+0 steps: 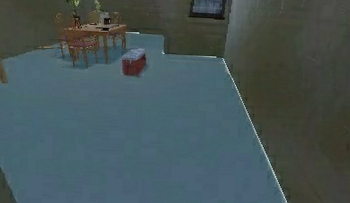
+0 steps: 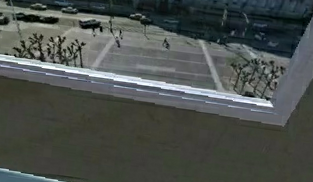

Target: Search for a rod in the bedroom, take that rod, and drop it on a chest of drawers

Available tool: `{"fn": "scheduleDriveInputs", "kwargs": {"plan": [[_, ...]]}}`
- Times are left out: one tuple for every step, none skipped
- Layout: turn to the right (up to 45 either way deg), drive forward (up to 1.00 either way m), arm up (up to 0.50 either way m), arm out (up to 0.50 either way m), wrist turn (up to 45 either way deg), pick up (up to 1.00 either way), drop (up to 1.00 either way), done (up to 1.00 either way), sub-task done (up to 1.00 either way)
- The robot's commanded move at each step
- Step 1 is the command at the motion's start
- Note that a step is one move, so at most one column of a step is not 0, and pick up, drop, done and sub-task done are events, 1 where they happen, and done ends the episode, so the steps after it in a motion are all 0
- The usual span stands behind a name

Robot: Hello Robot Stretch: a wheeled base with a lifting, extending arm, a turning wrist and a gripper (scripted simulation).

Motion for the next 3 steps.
{"fn": "scheduleDriveInputs", "kwargs": {"plan": [[-18.0, 0.00, 0.00, 0.00, 0.0, 0.00, 0.00, 0.00, 0.00], [0.0, 1.00, 0.00, 0.00, 0.0, 0.00, 0.00, 0.00, 0.00], [0.0, 1.00, 0.00, 0.00, 0.0, 0.00, 0.00, 0.00, 0.00]]}}
